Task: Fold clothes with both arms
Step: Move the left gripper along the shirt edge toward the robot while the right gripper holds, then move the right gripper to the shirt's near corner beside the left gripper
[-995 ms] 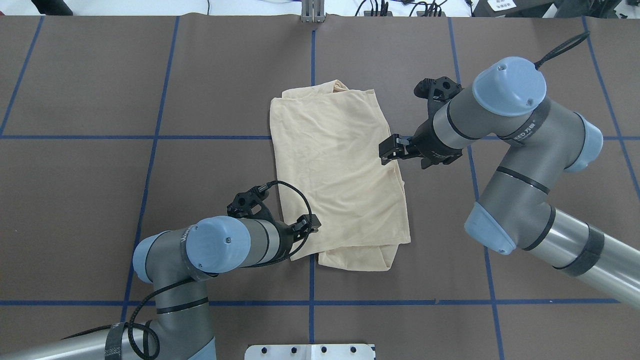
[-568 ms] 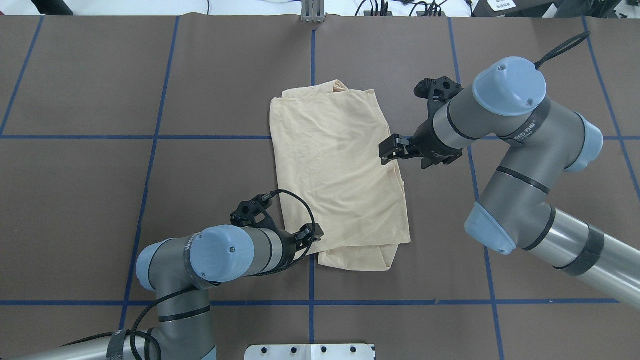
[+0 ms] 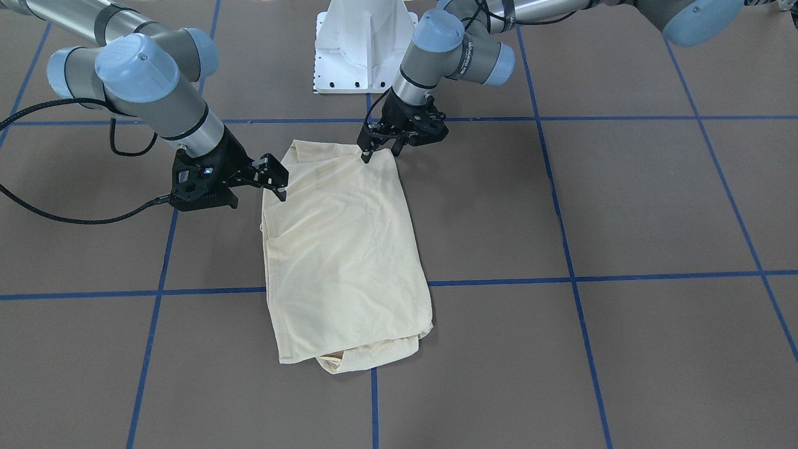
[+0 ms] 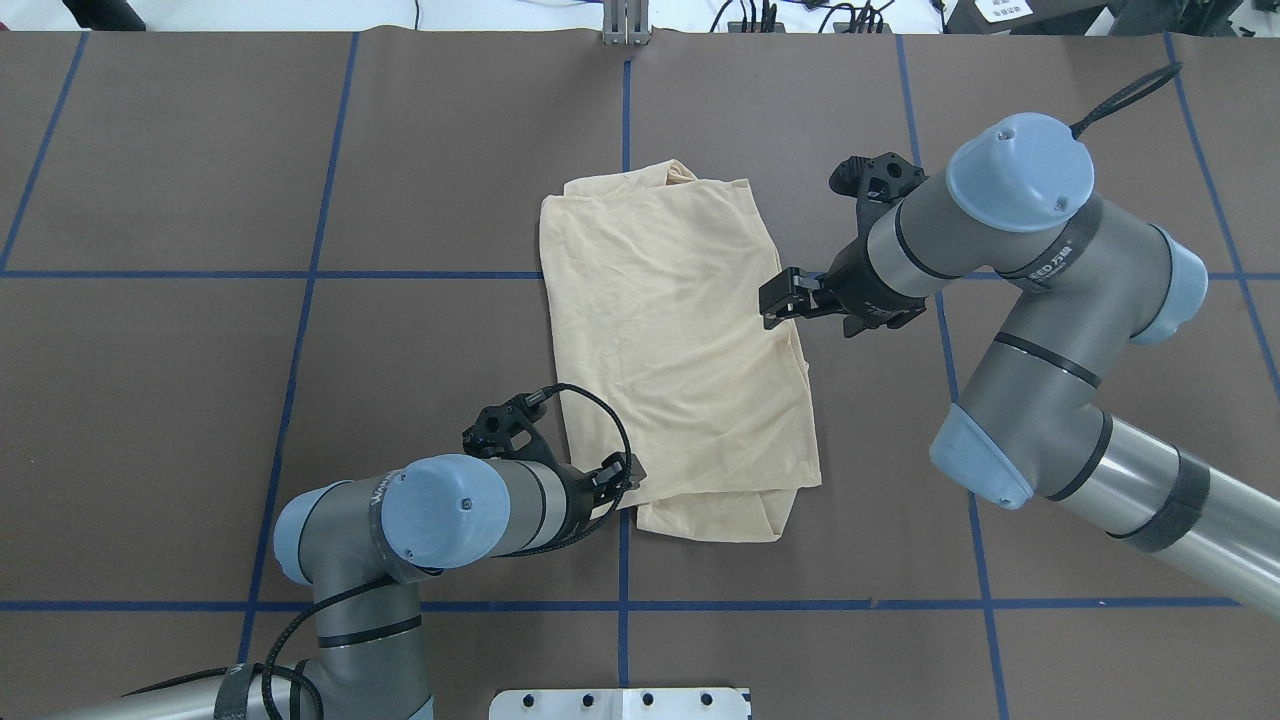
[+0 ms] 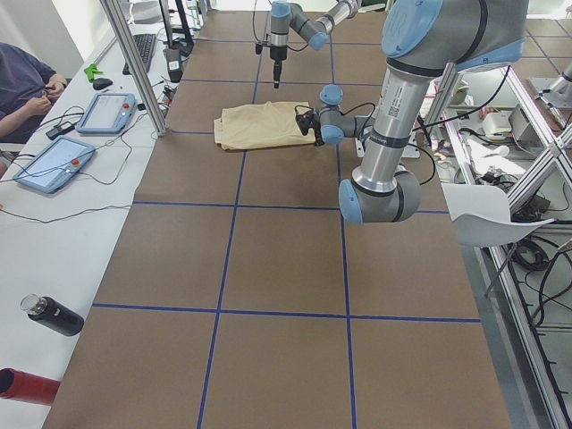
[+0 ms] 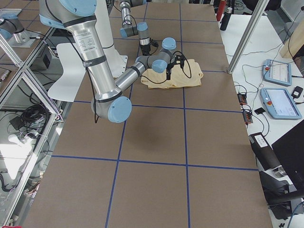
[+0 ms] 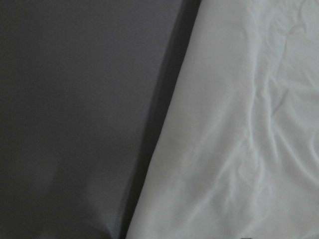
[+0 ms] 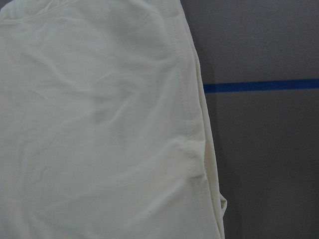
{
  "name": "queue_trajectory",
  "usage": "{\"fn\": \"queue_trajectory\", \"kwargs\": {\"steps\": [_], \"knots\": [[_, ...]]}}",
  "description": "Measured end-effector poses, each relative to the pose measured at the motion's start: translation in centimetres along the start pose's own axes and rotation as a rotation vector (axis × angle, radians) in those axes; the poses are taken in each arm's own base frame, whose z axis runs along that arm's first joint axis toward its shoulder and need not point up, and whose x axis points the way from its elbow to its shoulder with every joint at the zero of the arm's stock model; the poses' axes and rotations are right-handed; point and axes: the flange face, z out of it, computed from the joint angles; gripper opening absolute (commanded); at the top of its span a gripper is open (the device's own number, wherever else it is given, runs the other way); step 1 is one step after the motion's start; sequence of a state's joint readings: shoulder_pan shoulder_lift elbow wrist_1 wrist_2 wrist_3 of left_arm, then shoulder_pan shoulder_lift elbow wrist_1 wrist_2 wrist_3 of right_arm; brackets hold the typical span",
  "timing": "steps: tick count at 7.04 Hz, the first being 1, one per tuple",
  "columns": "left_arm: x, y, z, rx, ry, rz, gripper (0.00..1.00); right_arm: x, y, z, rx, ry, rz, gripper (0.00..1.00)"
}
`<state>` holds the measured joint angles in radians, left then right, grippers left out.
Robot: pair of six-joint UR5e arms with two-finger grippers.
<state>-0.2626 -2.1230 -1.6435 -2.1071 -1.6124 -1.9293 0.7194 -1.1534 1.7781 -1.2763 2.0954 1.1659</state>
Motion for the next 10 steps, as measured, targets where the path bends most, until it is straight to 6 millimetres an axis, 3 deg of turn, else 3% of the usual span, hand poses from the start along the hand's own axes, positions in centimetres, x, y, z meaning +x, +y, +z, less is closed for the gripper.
{"fn": "queue_trajectory", "kwargs": {"steps": [3, 8, 10], "knots": [[-0.02, 0.08, 0.03, -0.001, 0.001, 0.002, 0.30, 0.07, 0.01, 0.03, 0.000, 0.001, 0.001, 1.00], [0.39, 0.22, -0.76, -0.007, 0.015, 0.011, 0.30, 0.36, 0.04, 0.16, -0.002, 0.005, 0.003, 1.00], [0.42, 0.19, -0.81, -0.006, 0.015, 0.012, 0.00, 0.52, 0.01, 0.29, -0.002, 0.009, 0.005, 1.00]]}}
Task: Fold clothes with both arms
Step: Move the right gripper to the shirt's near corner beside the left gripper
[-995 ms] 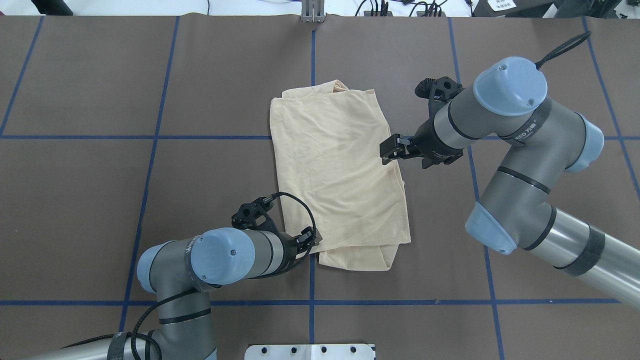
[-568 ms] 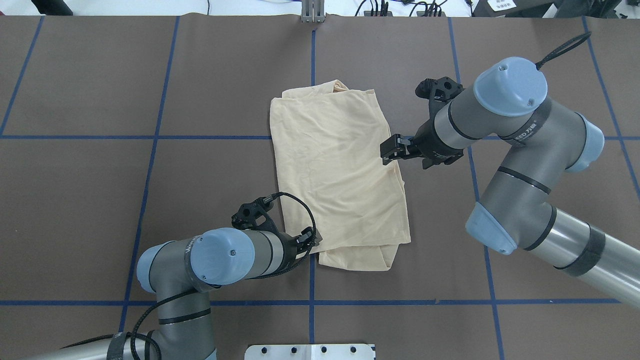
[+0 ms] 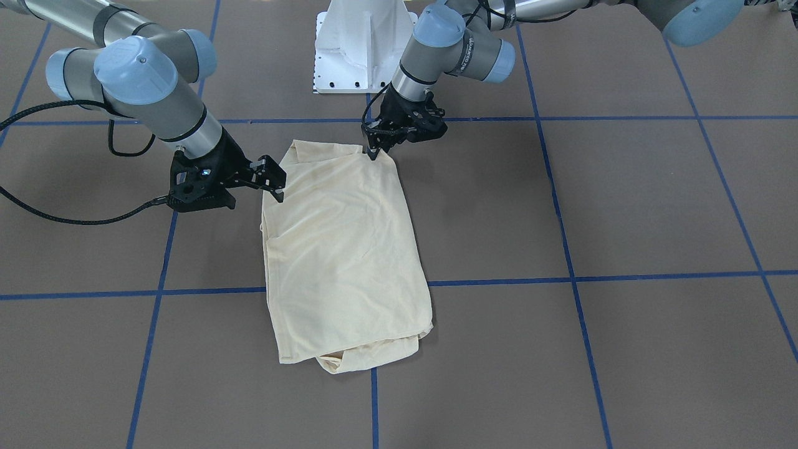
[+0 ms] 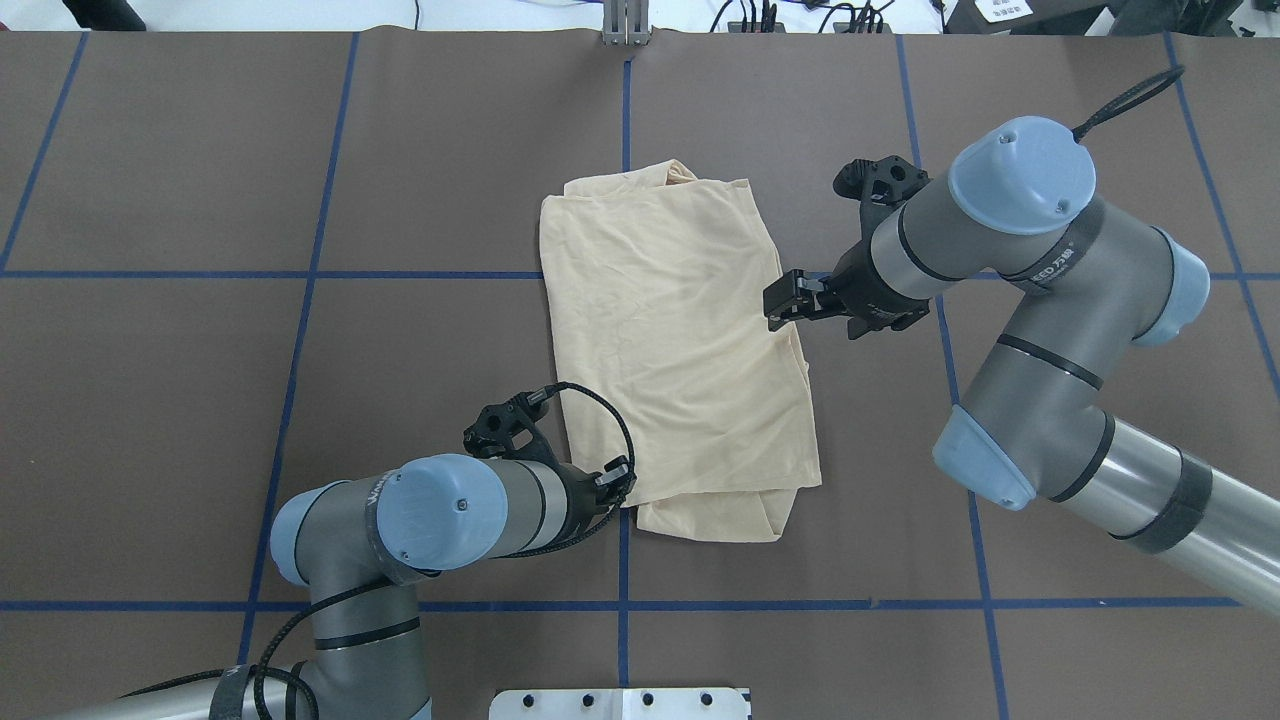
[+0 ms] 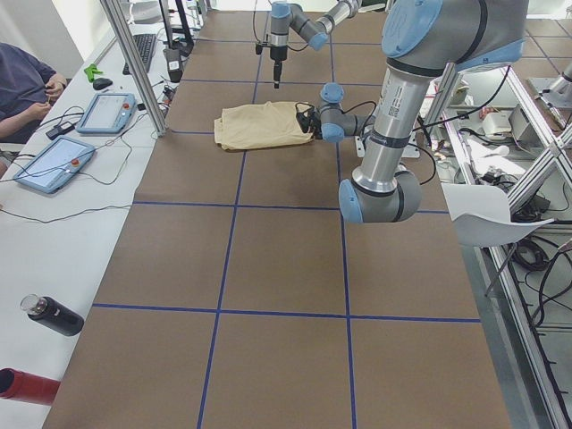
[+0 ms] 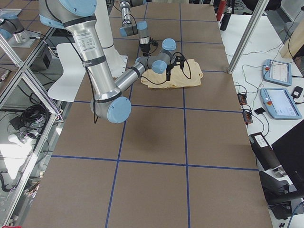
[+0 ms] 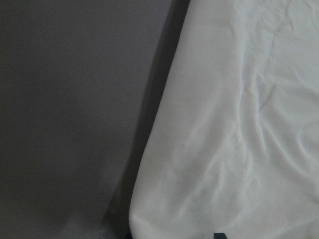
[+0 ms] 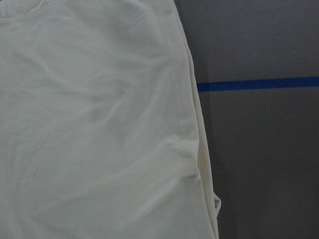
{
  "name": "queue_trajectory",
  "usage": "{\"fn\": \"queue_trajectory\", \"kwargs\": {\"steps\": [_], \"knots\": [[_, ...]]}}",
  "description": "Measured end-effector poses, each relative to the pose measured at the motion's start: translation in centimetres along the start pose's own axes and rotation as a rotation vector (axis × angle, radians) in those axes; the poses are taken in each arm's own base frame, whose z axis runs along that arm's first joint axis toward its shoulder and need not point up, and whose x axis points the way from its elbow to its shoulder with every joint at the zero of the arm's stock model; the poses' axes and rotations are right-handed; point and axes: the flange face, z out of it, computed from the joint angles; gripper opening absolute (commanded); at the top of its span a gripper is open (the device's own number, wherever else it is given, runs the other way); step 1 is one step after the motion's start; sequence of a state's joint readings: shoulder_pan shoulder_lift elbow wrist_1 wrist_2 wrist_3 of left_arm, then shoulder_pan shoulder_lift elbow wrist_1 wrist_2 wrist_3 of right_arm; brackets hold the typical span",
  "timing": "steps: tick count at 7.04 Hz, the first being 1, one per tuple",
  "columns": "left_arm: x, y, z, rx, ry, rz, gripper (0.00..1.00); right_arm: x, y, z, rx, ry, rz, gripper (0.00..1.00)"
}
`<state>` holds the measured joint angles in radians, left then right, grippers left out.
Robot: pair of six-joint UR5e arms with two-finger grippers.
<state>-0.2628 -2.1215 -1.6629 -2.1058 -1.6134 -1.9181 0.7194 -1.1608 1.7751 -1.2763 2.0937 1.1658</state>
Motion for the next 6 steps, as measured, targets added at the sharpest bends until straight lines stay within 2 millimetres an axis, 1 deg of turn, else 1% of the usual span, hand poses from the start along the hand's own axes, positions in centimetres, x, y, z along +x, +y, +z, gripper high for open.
{"fn": "queue_trajectory", "kwargs": {"steps": [2, 3, 4, 6], "knots": [[0.1, -0.1, -0.2, 0.003, 0.002, -0.006, 0.00, 0.1, 0.0, 0.1, 0.001, 0.003, 0.001, 1.00], [0.4, -0.2, -0.6, 0.003, 0.005, -0.008, 0.00, 0.2, 0.2, 0.2, -0.001, 0.004, 0.017, 1.00], [0.8, -0.1, -1.5, 0.002, 0.009, -0.009, 0.00, 0.0, 0.9, 0.5, -0.005, 0.004, 0.062, 1.00], [1.6, 0.2, -3.1, -0.003, 0.016, -0.009, 0.00, -1.8, 3.6, 1.7, -0.008, 0.003, 0.187, 1.00]]}}
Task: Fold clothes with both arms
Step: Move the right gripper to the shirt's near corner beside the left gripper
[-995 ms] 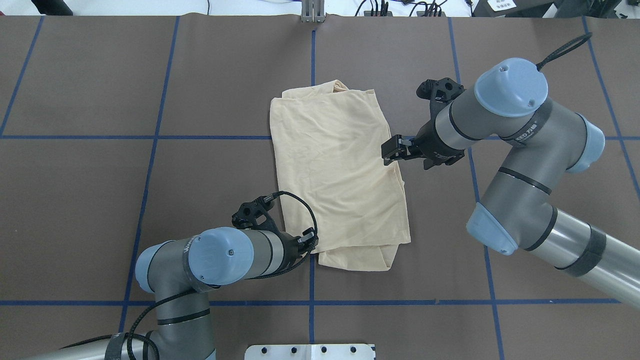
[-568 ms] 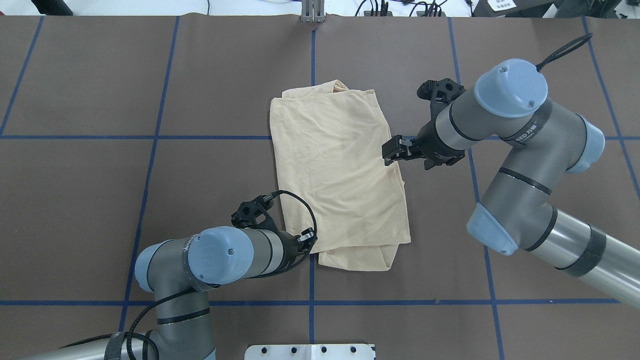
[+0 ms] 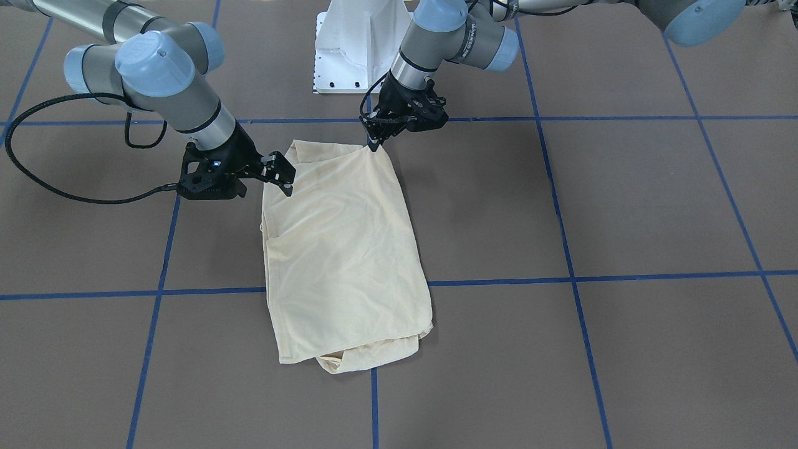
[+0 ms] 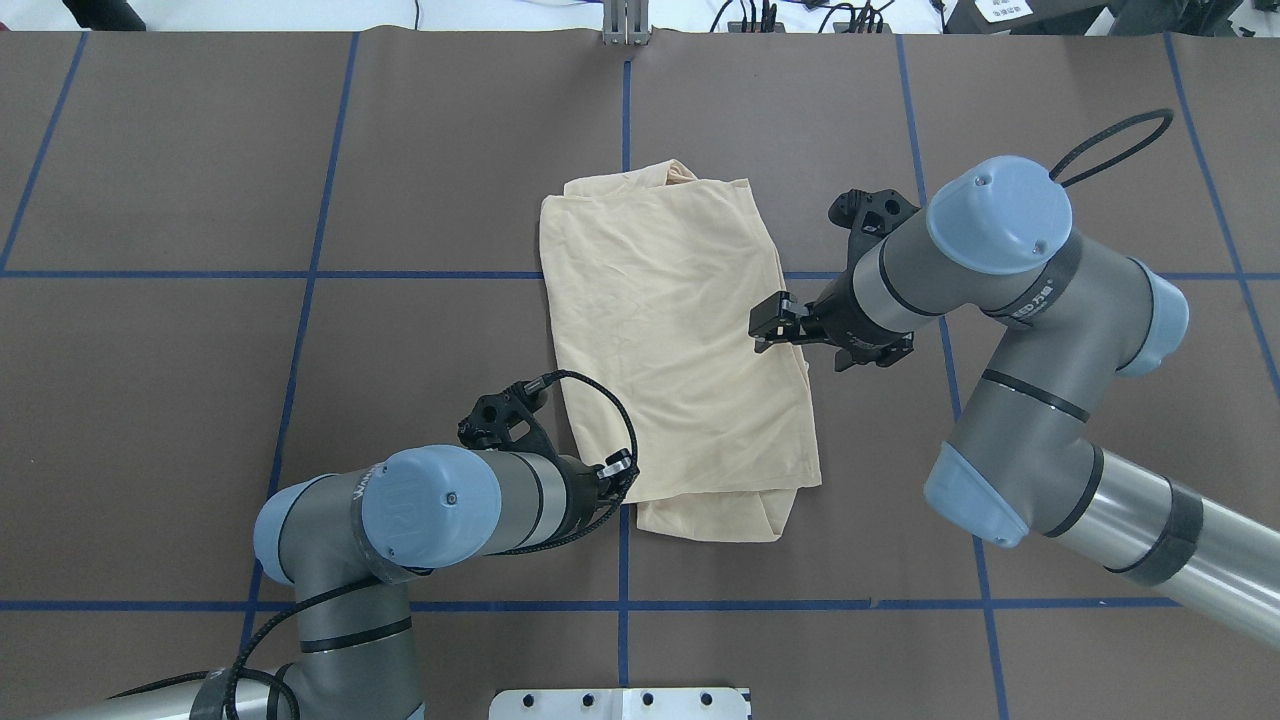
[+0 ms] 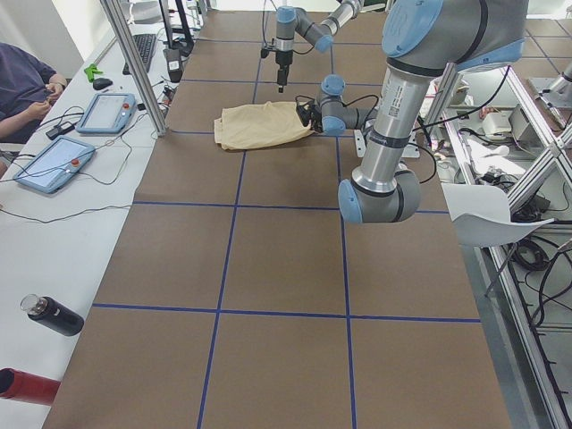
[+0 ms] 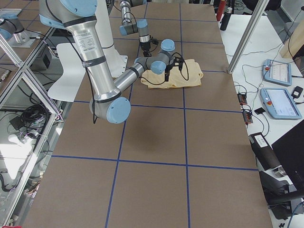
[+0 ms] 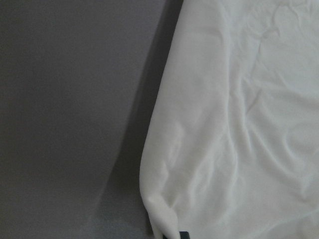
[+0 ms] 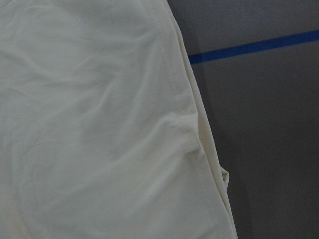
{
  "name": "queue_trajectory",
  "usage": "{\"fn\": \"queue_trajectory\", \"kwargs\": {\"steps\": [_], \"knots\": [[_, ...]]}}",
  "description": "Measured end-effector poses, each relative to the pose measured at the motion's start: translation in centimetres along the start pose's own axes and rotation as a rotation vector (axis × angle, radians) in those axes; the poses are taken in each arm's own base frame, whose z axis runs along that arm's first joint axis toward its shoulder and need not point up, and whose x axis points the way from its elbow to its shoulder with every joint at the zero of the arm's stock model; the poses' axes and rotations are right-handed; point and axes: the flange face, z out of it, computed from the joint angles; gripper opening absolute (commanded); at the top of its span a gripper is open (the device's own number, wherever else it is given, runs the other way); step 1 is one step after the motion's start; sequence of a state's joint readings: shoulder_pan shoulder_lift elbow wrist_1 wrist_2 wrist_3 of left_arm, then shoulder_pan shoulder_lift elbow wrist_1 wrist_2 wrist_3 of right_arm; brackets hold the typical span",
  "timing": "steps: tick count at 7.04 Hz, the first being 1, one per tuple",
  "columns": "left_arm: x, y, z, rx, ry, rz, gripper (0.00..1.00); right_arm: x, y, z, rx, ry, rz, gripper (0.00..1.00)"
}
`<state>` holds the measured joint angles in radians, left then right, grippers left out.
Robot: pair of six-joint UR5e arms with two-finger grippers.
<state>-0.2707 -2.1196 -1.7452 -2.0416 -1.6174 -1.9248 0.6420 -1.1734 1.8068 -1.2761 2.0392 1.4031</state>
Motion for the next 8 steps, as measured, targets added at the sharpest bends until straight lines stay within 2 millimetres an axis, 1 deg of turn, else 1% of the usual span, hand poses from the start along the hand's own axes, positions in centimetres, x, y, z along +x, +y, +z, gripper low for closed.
{"fn": "queue_trajectory", "kwargs": {"steps": [1, 3, 4, 6, 8], "knots": [[0.1, 0.0, -0.3, -0.001, 0.001, 0.000, 0.00, -0.7, 1.9, 0.9, 0.004, 0.005, 0.085, 1.00], [0.2, 0.1, -0.4, -0.003, 0.001, -0.001, 0.00, -1.1, 5.6, 3.8, 0.026, 0.061, 0.207, 1.00], [0.2, 0.1, -0.4, -0.004, 0.001, -0.001, 0.00, -1.0, 6.8, 4.8, 0.027, 0.104, 0.236, 1.00], [0.2, 0.2, -0.4, -0.005, 0.001, -0.003, 0.00, -0.9, 8.6, 5.6, 0.016, 0.160, 0.262, 1.00], [0.2, 0.2, -0.4, -0.006, 0.001, -0.003, 0.00, -1.2, 11.1, 7.0, 0.007, 0.213, 0.261, 1.00]]}}
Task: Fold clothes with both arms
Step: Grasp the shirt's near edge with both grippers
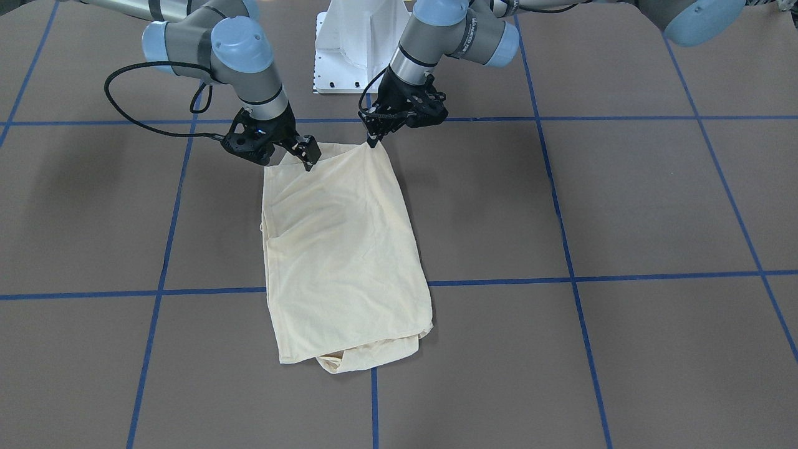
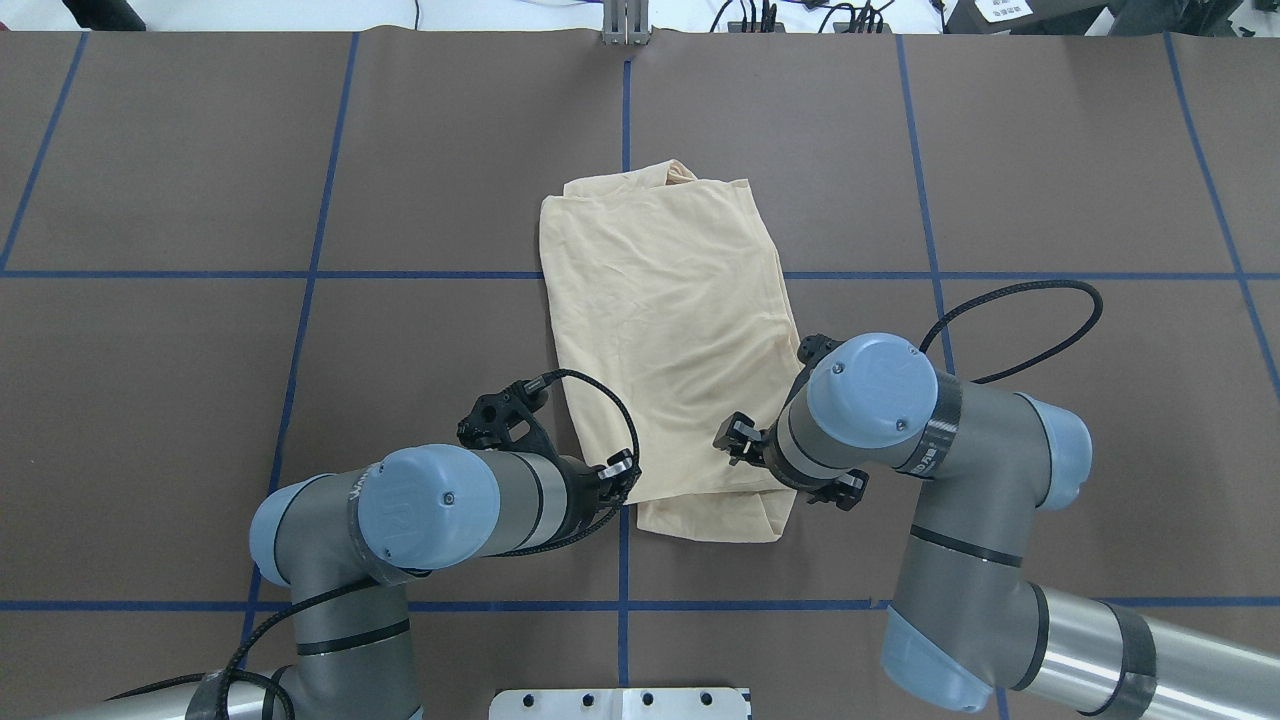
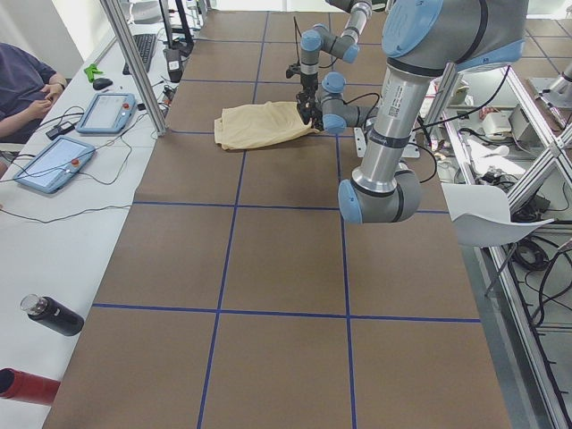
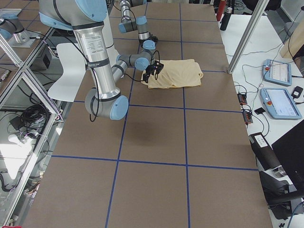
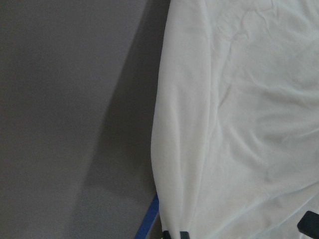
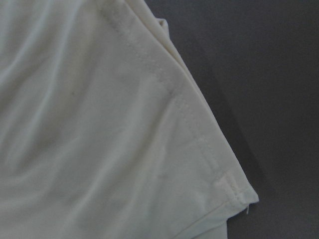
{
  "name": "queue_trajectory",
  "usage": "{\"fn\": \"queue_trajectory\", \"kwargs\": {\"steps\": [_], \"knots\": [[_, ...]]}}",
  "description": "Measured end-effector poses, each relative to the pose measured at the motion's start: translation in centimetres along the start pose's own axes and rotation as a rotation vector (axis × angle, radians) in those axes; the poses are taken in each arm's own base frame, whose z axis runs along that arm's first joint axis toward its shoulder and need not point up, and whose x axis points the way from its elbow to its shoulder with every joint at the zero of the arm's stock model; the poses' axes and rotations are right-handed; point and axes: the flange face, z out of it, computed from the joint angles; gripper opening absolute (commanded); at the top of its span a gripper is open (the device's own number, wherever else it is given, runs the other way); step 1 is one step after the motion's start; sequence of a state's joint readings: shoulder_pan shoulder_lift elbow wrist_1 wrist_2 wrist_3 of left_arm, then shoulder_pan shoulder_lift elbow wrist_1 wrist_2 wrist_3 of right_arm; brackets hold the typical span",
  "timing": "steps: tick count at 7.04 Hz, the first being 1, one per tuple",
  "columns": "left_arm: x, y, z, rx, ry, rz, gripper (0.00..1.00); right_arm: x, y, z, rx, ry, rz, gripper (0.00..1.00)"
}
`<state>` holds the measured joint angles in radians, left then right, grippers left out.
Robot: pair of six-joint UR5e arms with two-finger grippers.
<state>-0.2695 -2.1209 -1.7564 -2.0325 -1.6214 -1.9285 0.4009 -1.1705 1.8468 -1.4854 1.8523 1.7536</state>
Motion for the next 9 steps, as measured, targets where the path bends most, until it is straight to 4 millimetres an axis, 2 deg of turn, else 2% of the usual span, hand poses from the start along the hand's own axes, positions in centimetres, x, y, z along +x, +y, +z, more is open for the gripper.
{"fn": "queue_trajectory", "kwargs": {"steps": [2, 6, 7, 9], "knots": [[0.0, 0.0, 0.0, -0.001, 0.000, 0.000, 0.00, -0.2, 1.2, 1.0, 0.018, 0.021, -0.011, 1.00], [-0.1, 0.0, 0.1, -0.001, -0.001, 0.001, 0.00, -0.6, 1.0, 2.2, 0.055, 0.037, -0.015, 0.98], [-0.1, 0.0, 0.2, 0.000, -0.003, 0.001, 0.00, -0.6, 1.2, 2.6, 0.055, 0.042, -0.016, 0.80], [-0.2, 0.0, 0.3, 0.001, -0.005, 0.001, 0.00, -0.6, 1.4, 2.8, 0.054, 0.046, -0.015, 0.19]]}}
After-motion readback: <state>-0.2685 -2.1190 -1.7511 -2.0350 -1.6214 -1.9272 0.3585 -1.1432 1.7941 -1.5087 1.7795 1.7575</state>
